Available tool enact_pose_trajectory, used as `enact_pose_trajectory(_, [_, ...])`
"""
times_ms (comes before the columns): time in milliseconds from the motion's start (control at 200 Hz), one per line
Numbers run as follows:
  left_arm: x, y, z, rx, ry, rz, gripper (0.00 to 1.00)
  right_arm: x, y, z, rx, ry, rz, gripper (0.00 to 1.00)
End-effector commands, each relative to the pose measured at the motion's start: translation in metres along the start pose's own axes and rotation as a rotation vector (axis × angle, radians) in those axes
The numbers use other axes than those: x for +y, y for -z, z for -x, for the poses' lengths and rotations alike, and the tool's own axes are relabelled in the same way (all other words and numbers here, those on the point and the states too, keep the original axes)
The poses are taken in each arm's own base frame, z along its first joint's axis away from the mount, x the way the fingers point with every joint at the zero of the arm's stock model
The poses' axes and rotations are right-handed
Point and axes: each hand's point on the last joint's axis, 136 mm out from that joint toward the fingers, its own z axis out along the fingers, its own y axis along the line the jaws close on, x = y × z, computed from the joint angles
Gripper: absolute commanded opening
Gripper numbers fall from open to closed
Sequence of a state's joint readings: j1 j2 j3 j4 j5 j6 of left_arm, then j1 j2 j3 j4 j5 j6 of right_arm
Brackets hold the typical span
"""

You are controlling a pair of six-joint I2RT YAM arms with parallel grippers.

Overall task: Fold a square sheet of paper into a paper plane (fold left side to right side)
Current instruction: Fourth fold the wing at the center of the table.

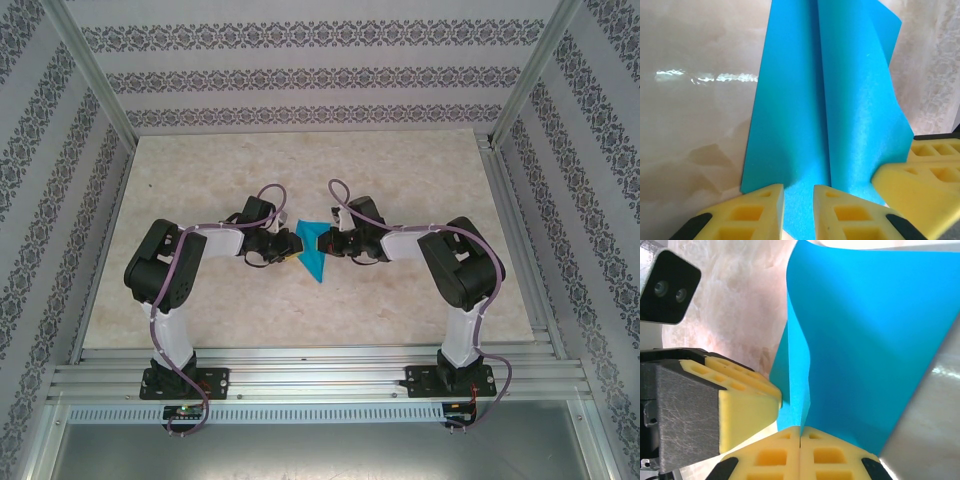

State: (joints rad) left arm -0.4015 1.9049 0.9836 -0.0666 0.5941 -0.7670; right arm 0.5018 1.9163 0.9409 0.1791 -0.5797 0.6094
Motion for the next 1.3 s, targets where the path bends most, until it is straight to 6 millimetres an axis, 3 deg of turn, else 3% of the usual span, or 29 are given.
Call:
enact_pose_trajectory(0, [0.038,-0.008,-0.005,0.014,0.032,0.126,0.24,-0.006,0.000,-0.003,-0.002,-0.020,0.023,0.03])
enact_pose_trajectory(884, [0.031,-0.009,-0.004,0.018,0.027,0.098,0.24,-0.030,-0.007,-0.018,0.016,-0.099,-0.031,0.04])
enact_pose_trajectory(1059, [0.009,0.002,0.003,0.000,-0.004,0.054,0.28,-0.039,-0.010,-0.025,0.047,-0.120,-0.067,0.04])
enact_pose_trajectory(1294, [-0.031,0.033,0.019,-0.048,-0.083,0.023,0.35,-0.044,-0.012,-0.032,0.079,-0.111,-0.104,0.04])
